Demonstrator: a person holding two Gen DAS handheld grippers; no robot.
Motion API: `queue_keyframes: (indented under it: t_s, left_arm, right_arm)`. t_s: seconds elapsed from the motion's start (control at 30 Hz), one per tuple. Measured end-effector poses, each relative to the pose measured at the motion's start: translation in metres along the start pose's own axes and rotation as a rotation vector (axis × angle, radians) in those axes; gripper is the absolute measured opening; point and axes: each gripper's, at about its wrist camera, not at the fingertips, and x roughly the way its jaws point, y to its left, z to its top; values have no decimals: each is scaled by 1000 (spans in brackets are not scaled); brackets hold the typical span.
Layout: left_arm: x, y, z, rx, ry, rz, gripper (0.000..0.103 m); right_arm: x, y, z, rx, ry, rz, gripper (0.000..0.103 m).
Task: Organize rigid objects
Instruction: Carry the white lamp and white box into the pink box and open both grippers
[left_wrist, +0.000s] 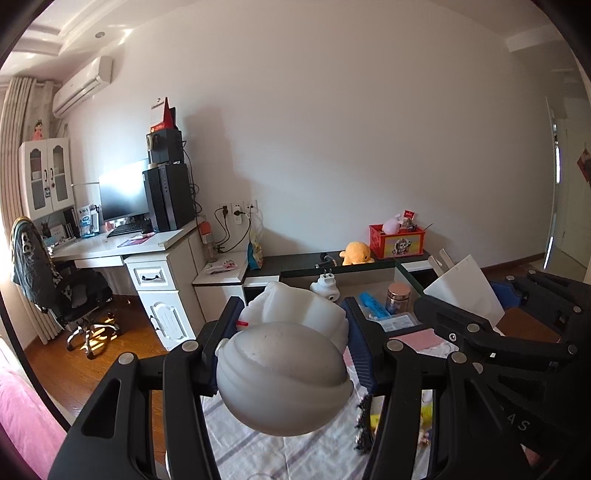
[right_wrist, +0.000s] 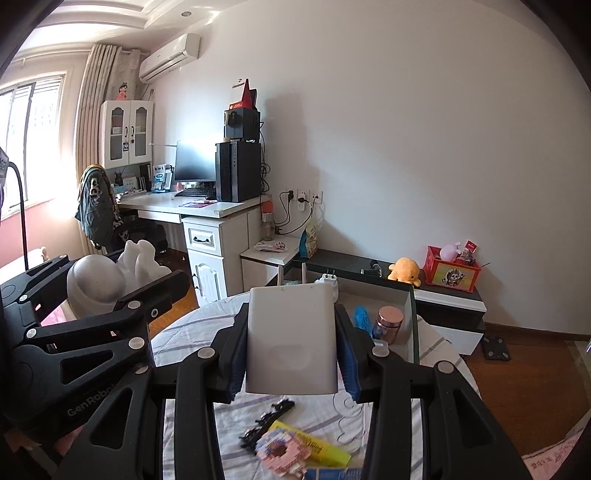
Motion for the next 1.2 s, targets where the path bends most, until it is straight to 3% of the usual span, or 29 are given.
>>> queue_keyframes:
  t_s: [0.17, 0.33, 0.53, 0.73, 0.83, 0.97, 1.03, 1.07, 1.13, 1.2]
  left_arm:
    - [93, -3, 17, 9, 88, -64, 55]
    - [182, -5, 13, 5, 210, -123, 55]
    - [251, -7, -10, 36, 326, -97, 55]
    - [276, -1, -29, 16, 384, -88, 55]
    - [281, -2, -33, 22, 399, -63, 59]
    - [274, 3, -33, 5, 407, -84, 64]
    - [264, 7, -31, -11, 407, -97, 68]
    - [257, 9, -29, -17, 399, -80, 79]
    - [237, 14, -24, -42, 359, -51, 91]
    - [214, 21, -19, -76, 318, -87, 94]
  right_arm:
    - [71, -30, 16, -14, 72, -26, 43]
    - [142, -58, 10, 5, 179, -17, 43]
    - [209, -74, -12, 24, 312, 0, 43]
    - [238, -78, -28, 29, 371, 13, 43]
    - [242, -79, -32, 38, 390, 14, 43]
    - [235, -82, -32, 61, 389, 14, 49]
    - [226, -84, -29, 68, 381, -4, 62]
    - [217, -86, -28, 74, 371, -17, 66]
    - [201, -87, -23, 89, 346, -43, 84]
    - [177, -87, -16, 109, 304, -23, 85]
